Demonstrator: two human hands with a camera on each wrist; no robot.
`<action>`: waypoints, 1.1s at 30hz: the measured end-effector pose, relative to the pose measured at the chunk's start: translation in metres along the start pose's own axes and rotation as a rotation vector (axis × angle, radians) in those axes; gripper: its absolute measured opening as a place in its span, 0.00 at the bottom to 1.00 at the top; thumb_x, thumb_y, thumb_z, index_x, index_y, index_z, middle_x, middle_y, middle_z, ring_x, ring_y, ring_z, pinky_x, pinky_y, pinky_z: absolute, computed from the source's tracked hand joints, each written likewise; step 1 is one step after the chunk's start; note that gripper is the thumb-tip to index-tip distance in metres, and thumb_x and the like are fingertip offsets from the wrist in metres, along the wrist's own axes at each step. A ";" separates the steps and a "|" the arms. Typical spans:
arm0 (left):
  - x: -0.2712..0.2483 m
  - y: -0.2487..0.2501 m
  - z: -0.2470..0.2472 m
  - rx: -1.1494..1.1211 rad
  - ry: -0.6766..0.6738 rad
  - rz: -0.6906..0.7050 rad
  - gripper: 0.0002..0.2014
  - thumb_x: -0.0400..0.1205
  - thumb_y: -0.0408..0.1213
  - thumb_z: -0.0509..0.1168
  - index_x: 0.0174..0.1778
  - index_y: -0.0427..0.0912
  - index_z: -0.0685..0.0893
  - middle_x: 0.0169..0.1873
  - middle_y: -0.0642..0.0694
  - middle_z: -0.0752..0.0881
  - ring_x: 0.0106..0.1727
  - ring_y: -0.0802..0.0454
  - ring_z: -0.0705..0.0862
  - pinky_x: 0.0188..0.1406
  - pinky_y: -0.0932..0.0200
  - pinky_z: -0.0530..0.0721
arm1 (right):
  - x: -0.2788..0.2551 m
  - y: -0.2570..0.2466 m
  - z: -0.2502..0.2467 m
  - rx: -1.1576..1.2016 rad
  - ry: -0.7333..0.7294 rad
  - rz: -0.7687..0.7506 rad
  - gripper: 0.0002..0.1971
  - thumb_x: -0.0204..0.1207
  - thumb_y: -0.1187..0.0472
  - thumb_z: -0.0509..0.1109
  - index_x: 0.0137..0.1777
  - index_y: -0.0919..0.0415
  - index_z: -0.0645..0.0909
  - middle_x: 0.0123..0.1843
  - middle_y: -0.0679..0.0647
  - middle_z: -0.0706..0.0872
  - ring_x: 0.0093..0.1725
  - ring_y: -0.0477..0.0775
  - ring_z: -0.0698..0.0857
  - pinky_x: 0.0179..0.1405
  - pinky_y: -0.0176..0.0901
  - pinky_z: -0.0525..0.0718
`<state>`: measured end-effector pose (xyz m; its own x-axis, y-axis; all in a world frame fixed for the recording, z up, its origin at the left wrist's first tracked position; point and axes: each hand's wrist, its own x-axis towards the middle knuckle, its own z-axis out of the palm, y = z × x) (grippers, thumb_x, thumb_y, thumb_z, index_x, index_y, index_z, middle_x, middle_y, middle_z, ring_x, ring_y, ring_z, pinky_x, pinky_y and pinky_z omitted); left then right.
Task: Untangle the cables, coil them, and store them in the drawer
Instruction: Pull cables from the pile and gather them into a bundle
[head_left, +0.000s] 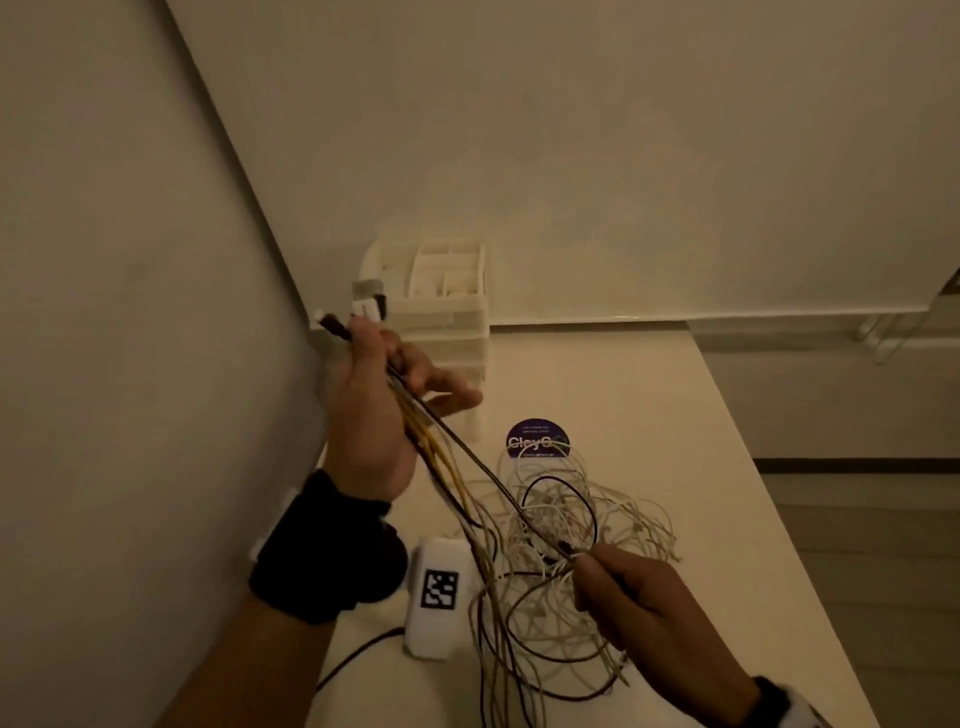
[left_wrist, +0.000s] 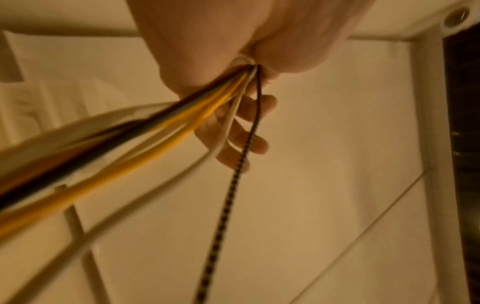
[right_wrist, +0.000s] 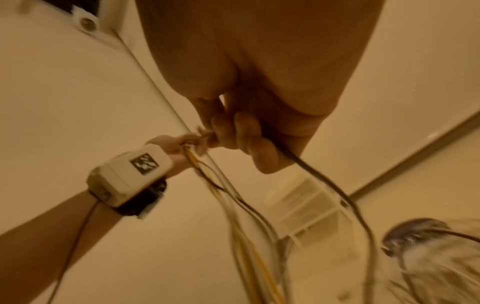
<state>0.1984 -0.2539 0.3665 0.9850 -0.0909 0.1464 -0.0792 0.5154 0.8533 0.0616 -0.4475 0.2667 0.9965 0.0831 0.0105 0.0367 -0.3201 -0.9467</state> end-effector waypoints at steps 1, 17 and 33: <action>0.002 0.009 -0.006 -0.006 0.019 0.002 0.21 0.84 0.58 0.47 0.34 0.47 0.69 0.21 0.51 0.68 0.17 0.53 0.72 0.19 0.62 0.77 | -0.002 0.007 -0.004 0.023 -0.003 0.019 0.22 0.75 0.37 0.61 0.32 0.53 0.78 0.25 0.48 0.75 0.26 0.44 0.72 0.30 0.42 0.71; -0.049 -0.065 0.023 0.792 -0.397 0.010 0.04 0.82 0.40 0.68 0.50 0.49 0.87 0.30 0.64 0.85 0.34 0.67 0.81 0.38 0.69 0.76 | 0.051 -0.045 -0.028 -0.089 0.244 -0.113 0.21 0.84 0.58 0.62 0.27 0.60 0.73 0.23 0.49 0.71 0.23 0.46 0.67 0.27 0.48 0.66; 0.028 -0.008 -0.031 0.470 0.230 0.148 0.14 0.86 0.43 0.62 0.35 0.43 0.82 0.16 0.51 0.67 0.13 0.59 0.60 0.16 0.70 0.61 | 0.020 0.014 -0.025 0.062 0.198 0.043 0.27 0.82 0.42 0.61 0.29 0.62 0.77 0.23 0.51 0.70 0.25 0.49 0.67 0.29 0.46 0.67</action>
<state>0.2314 -0.2337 0.3482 0.9620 0.1701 0.2135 -0.2275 0.0675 0.9714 0.0844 -0.4739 0.2622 0.9926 -0.1184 0.0271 -0.0047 -0.2602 -0.9655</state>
